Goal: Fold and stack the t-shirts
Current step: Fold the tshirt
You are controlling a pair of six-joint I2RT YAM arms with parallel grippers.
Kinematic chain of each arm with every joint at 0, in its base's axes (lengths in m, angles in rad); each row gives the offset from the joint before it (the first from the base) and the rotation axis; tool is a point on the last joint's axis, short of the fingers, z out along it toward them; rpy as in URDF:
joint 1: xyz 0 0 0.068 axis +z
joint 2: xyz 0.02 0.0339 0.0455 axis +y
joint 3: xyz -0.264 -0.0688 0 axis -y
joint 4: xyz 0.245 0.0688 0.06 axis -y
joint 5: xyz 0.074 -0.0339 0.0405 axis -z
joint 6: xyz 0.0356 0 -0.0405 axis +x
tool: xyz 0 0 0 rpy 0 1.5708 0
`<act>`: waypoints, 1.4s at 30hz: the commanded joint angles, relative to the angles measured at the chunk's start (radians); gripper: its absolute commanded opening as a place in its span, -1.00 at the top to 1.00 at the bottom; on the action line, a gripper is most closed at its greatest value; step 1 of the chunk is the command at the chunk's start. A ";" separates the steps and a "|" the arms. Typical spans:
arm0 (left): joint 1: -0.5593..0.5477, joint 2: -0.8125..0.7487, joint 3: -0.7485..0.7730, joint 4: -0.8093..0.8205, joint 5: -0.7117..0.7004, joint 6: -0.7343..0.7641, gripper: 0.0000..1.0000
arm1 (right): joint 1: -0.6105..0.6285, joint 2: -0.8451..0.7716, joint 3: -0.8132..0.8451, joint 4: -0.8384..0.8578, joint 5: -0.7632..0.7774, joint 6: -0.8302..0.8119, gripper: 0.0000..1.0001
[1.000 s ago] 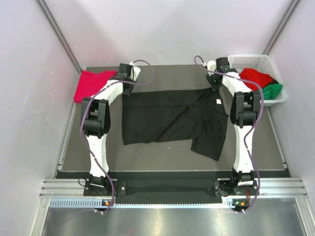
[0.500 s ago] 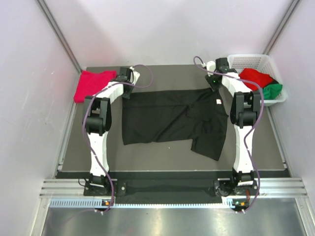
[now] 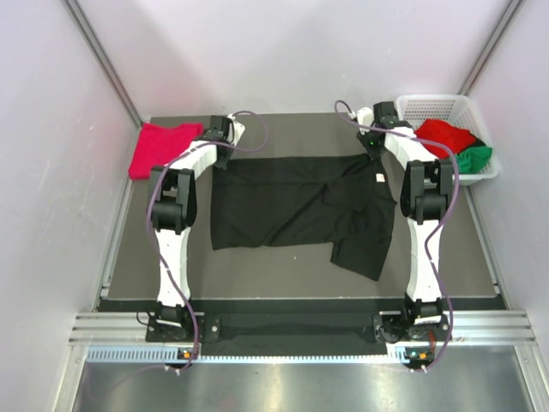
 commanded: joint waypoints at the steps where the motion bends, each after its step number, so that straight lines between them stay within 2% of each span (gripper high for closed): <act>1: 0.012 0.087 0.037 0.042 0.000 0.025 1.00 | 0.008 0.033 0.019 -0.052 0.033 -0.013 0.56; 8: 0.012 0.125 0.106 0.066 -0.007 0.050 1.00 | 0.007 0.067 0.080 -0.032 0.036 -0.028 0.56; 14: 0.005 0.044 0.094 0.058 -0.010 0.016 0.97 | 0.008 0.032 0.111 -0.030 0.059 -0.030 0.58; 18: 0.002 -0.132 0.075 0.037 -0.007 -0.030 0.69 | 0.010 -0.109 0.059 -0.030 0.054 -0.028 0.52; 22: -0.001 -0.295 0.014 0.057 -0.039 -0.041 0.61 | 0.010 -0.306 -0.041 -0.010 0.074 -0.025 0.43; 26: -0.001 -0.410 -0.064 0.063 -0.094 -0.022 0.56 | 0.010 -0.405 -0.145 -0.021 0.108 -0.042 0.39; 28: 0.001 -0.445 -0.118 0.072 -0.100 -0.004 0.44 | 0.010 -0.462 -0.182 -0.029 0.123 -0.051 0.38; 29: -0.001 -0.474 -0.130 0.050 -0.091 0.007 0.32 | 0.010 -0.485 -0.226 -0.036 0.106 -0.056 0.39; 30: 0.001 -0.490 -0.156 0.033 -0.041 0.023 0.06 | 0.008 -0.540 -0.289 -0.056 0.045 -0.076 0.40; 31: 0.001 -0.506 -0.172 0.016 -0.016 0.034 0.02 | 0.008 -0.574 -0.332 -0.068 -0.028 -0.098 0.40; 33: -0.001 -0.565 -0.210 -0.044 0.083 0.069 0.02 | 0.010 -0.656 -0.445 -0.091 -0.160 -0.224 0.41; 34: -0.001 -0.588 -0.263 -0.053 0.105 0.076 0.02 | 0.010 -0.755 -0.583 -0.089 -0.278 -0.264 0.41; 37: -0.004 -0.672 -0.383 -0.086 0.180 0.116 0.03 | 0.027 -0.961 -0.798 -0.099 -0.447 -0.486 0.41; 38: -0.004 -0.710 -0.414 -0.086 0.187 0.123 0.03 | 0.037 -1.006 -0.919 -0.101 -0.463 -0.525 0.42; 40: -0.005 -0.738 -0.489 -0.086 0.229 0.136 0.03 | 0.070 -1.113 -1.054 -0.157 -0.498 -0.643 0.42; 42: -0.005 -0.770 -0.535 -0.072 0.230 0.139 0.03 | 0.114 -1.205 -1.131 -0.186 -0.503 -0.703 0.41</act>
